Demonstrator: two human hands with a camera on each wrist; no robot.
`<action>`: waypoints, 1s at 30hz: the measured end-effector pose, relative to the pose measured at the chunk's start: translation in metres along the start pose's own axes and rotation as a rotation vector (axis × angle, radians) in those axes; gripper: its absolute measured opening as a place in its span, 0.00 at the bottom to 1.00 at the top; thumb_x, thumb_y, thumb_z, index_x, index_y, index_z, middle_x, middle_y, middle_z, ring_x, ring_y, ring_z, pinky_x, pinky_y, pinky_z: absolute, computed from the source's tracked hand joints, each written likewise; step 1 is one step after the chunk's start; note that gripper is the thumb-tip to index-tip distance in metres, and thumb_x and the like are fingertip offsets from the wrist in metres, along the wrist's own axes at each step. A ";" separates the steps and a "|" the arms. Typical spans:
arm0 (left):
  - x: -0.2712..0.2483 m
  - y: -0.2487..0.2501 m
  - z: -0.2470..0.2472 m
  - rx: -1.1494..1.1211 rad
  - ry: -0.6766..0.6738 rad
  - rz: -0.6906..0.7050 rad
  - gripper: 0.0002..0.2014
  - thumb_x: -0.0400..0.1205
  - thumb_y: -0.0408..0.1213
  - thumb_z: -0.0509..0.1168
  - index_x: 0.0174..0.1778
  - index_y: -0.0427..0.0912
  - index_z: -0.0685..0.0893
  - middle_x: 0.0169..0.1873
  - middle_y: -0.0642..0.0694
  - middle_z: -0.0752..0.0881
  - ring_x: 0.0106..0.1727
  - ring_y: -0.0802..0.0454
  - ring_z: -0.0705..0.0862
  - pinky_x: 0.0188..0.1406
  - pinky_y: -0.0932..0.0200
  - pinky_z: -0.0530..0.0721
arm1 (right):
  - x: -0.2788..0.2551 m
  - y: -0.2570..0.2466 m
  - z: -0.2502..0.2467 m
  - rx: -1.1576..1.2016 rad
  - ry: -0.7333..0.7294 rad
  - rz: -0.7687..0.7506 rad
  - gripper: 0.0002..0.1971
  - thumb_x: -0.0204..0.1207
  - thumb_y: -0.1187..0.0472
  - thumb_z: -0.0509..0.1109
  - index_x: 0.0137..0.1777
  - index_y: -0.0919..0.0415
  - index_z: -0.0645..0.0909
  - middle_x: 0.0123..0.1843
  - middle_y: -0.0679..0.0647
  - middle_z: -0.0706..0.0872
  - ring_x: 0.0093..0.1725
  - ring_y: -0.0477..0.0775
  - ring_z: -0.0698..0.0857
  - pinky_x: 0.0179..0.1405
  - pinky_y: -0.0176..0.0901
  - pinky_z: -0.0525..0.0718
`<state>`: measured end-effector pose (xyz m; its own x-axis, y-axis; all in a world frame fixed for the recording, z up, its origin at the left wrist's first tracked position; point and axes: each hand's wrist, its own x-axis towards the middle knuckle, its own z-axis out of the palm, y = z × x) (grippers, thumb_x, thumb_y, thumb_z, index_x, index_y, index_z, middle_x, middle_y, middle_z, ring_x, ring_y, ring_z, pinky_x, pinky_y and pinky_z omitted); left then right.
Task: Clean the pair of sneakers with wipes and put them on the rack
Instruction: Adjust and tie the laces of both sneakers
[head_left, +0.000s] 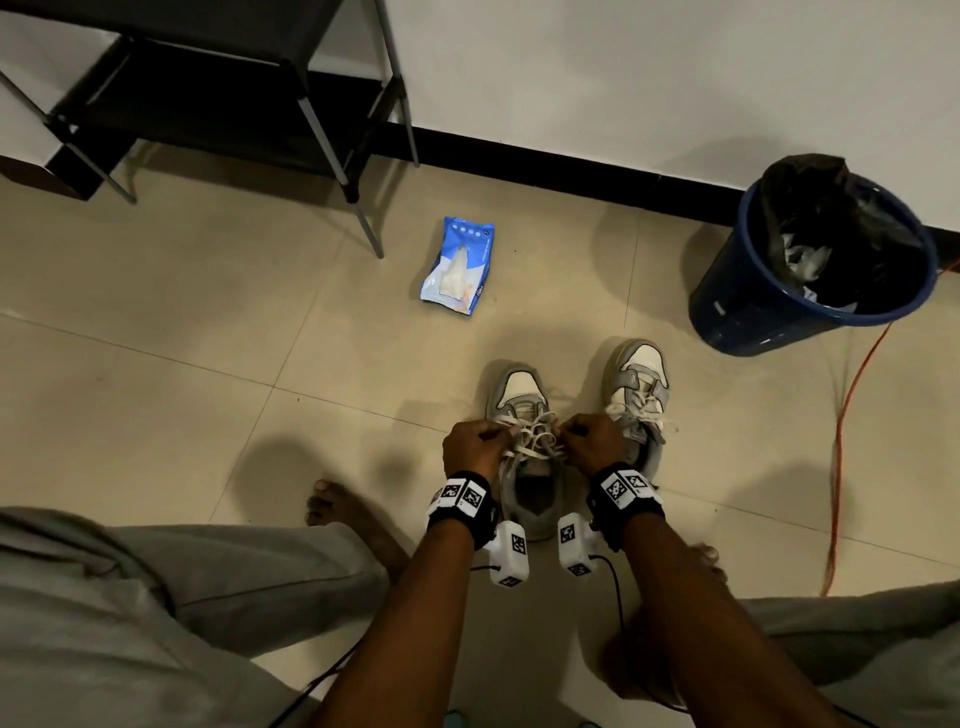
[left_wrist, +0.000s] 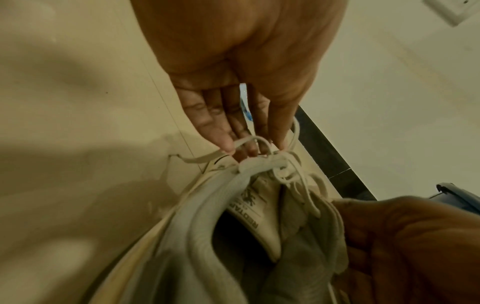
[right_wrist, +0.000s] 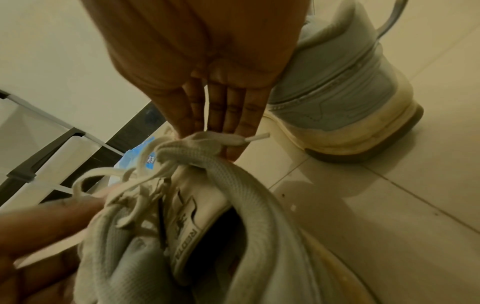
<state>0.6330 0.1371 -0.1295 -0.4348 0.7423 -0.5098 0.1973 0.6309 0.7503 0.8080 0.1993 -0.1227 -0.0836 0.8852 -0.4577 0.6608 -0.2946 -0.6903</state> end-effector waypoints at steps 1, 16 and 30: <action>-0.002 0.000 0.000 -0.014 -0.030 0.037 0.08 0.71 0.47 0.80 0.43 0.51 0.94 0.38 0.55 0.93 0.42 0.58 0.89 0.47 0.65 0.86 | -0.002 -0.001 -0.001 0.010 -0.052 -0.030 0.02 0.72 0.63 0.76 0.43 0.58 0.89 0.38 0.54 0.90 0.38 0.52 0.89 0.43 0.50 0.89; -0.012 0.001 -0.006 0.297 -0.054 0.232 0.08 0.85 0.44 0.62 0.58 0.48 0.77 0.55 0.46 0.89 0.56 0.41 0.86 0.53 0.47 0.83 | -0.009 -0.013 0.008 -0.044 0.071 -0.128 0.04 0.76 0.66 0.69 0.49 0.61 0.81 0.43 0.56 0.86 0.44 0.57 0.84 0.44 0.46 0.82; -0.009 -0.007 0.004 0.028 -0.003 0.101 0.04 0.76 0.40 0.75 0.42 0.54 0.88 0.41 0.53 0.92 0.44 0.55 0.88 0.49 0.60 0.85 | -0.011 -0.002 0.006 0.071 -0.040 -0.107 0.06 0.70 0.70 0.75 0.42 0.58 0.88 0.38 0.57 0.90 0.41 0.57 0.89 0.47 0.57 0.88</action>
<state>0.6392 0.1264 -0.1320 -0.4087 0.8030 -0.4337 0.2642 0.5589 0.7860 0.8027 0.1881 -0.1196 -0.1818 0.8981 -0.4005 0.5921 -0.2252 -0.7737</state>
